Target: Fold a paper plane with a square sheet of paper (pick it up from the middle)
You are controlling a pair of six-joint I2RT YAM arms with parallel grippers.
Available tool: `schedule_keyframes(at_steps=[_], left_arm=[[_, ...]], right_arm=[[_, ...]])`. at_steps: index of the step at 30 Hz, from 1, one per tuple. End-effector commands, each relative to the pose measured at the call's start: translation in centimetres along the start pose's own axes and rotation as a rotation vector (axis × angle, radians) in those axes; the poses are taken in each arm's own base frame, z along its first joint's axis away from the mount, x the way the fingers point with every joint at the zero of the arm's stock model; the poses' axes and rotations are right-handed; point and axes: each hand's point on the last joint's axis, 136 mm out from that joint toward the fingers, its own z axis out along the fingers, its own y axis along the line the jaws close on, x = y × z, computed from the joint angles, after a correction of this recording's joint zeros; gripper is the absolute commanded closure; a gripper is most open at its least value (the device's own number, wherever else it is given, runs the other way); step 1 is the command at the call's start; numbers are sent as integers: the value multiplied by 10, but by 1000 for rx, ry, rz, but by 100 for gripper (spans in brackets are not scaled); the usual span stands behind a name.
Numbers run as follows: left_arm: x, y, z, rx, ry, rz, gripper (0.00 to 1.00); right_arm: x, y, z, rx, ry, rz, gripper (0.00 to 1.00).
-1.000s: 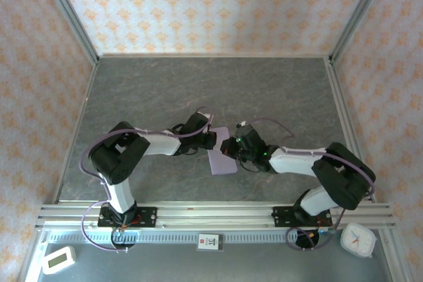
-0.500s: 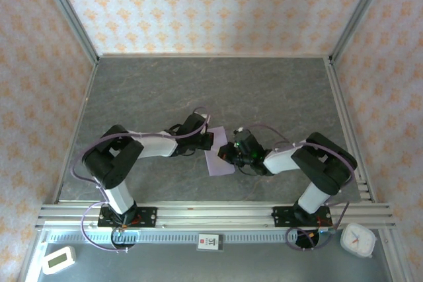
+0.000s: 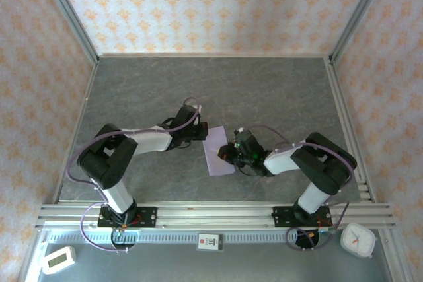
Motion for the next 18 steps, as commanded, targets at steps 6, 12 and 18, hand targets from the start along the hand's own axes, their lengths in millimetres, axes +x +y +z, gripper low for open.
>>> schedule_keyframes(at_steps=[6,12,18], left_arm=[[-9,15,17,-41,-31,-35,100],[1,44,31,-78,-26,-85,100],[-5,37,31,-52,-26,-1,100]], right_arm=[[22,-44,1,117,53,48,100],[24,-44,-2,103,53,56,100],[7,0,-14,5,22,-16,100]])
